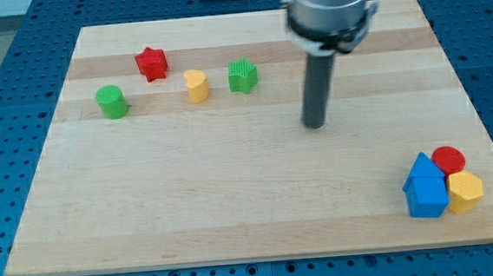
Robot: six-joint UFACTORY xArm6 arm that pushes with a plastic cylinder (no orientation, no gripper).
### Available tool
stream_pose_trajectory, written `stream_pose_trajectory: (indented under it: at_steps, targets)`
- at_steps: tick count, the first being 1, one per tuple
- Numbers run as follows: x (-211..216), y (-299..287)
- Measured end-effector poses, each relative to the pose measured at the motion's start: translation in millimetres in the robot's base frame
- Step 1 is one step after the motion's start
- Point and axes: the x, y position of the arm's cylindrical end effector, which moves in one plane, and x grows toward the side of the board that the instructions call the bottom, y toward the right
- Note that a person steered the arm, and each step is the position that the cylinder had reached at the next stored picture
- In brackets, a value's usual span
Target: Move the yellow heart diagonal bottom right to the green star
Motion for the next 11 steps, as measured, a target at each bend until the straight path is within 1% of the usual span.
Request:
stream_pose_trajectory:
  at_steps: [1,2,3,4,5,7,8,10,11]
  targets:
    - [8.5,-102.9]
    - [-24.3,-197.6]
    - [-77.4,-217.1]
    - [-112.8,-205.7]
    - [-122.9,-191.0]
    - [-122.9,-179.0]
    - [-119.5,-159.3]
    - [-53.3,-88.1]
    - [-21.3,-35.9]
